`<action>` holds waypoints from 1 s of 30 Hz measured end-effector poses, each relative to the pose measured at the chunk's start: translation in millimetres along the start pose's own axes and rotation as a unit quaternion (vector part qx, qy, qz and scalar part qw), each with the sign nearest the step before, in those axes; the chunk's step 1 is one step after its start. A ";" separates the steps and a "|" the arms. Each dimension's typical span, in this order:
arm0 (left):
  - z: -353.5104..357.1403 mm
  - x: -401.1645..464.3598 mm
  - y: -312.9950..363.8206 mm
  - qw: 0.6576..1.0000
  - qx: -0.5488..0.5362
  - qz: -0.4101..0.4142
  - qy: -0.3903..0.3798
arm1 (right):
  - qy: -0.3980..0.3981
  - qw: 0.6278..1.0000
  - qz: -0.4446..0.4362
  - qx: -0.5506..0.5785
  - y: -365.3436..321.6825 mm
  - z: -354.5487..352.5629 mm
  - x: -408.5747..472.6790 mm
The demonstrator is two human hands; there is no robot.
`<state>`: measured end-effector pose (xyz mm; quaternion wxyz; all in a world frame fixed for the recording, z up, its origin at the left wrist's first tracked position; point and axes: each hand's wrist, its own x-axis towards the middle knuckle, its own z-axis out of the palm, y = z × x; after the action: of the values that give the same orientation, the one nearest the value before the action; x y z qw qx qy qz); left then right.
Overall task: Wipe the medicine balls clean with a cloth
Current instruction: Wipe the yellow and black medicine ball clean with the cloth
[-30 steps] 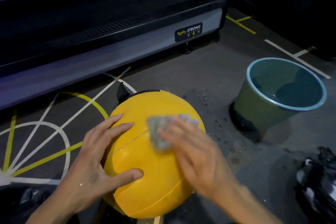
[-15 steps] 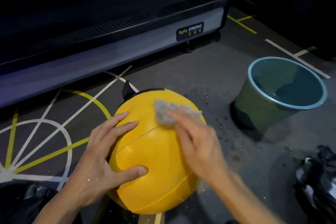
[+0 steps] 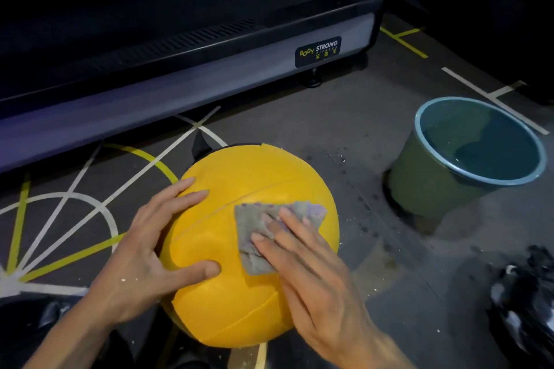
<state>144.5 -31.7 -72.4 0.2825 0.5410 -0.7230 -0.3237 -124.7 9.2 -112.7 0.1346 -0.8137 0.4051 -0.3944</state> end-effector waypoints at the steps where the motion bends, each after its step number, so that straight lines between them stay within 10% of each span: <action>1: -2.0 -0.8 -1.7 1.000 -0.009 -0.009 -0.005 | -0.003 1.000 0.004 0.000 1.9 3.3 -10.2; 6: -0.4 3.3 -0.5 0.999 -0.032 -0.026 -0.023 | 0.030 0.993 0.082 0.084 24.1 7.3 -11.7; 11: 0.8 22.0 -0.9 0.999 -0.023 -0.031 -0.007 | 0.083 0.912 0.344 0.206 66.1 -12.4 29.7; 15: -1.8 49.4 -3.4 0.999 -0.003 -0.043 -0.002 | 0.078 0.875 0.389 0.279 87.2 -14.6 42.6; 18: -4.9 71.2 -3.5 0.998 -0.018 -0.058 -0.003 | 0.101 0.895 0.365 0.236 70.9 -10.7 37.8; 25: -14.4 103.8 -9.2 0.996 -0.047 -0.078 -0.015 | -0.019 0.998 -0.016 -0.055 27.0 34.8 -13.9; 30: -14.0 112.1 -11.1 0.992 -0.069 -0.103 -0.008 | 0.054 0.995 0.074 0.040 59.9 22.0 24.8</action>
<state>133.3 -144.4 -65.7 0.2785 0.5894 -0.6413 -0.4048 -132.3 -50.1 -146.1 0.1736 -0.7532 0.4549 -0.4423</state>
